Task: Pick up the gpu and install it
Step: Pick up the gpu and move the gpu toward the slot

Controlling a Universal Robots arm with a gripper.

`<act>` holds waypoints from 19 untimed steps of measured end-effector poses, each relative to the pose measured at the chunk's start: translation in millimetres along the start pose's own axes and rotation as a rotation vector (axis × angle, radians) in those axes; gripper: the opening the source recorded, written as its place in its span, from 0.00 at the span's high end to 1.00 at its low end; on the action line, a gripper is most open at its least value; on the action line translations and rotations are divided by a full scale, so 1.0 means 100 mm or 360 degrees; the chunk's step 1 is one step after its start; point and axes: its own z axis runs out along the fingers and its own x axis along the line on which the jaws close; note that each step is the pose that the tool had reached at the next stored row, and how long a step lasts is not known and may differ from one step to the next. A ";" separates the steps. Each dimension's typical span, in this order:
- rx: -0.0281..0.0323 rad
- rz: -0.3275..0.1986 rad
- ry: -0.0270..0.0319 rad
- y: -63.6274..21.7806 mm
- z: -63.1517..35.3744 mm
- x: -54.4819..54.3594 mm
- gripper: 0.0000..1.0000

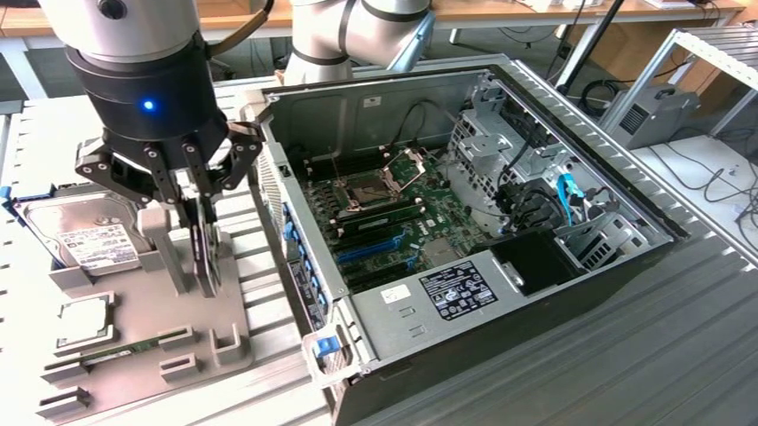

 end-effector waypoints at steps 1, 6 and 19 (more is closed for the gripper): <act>0.00000 0.0000 0.00000 0.000 -0.006 0.00 0.74; -0.00001 0.0000 0.00000 0.001 -0.035 0.00 0.74; 0.00000 0.0000 0.00000 0.005 -0.180 0.00 0.74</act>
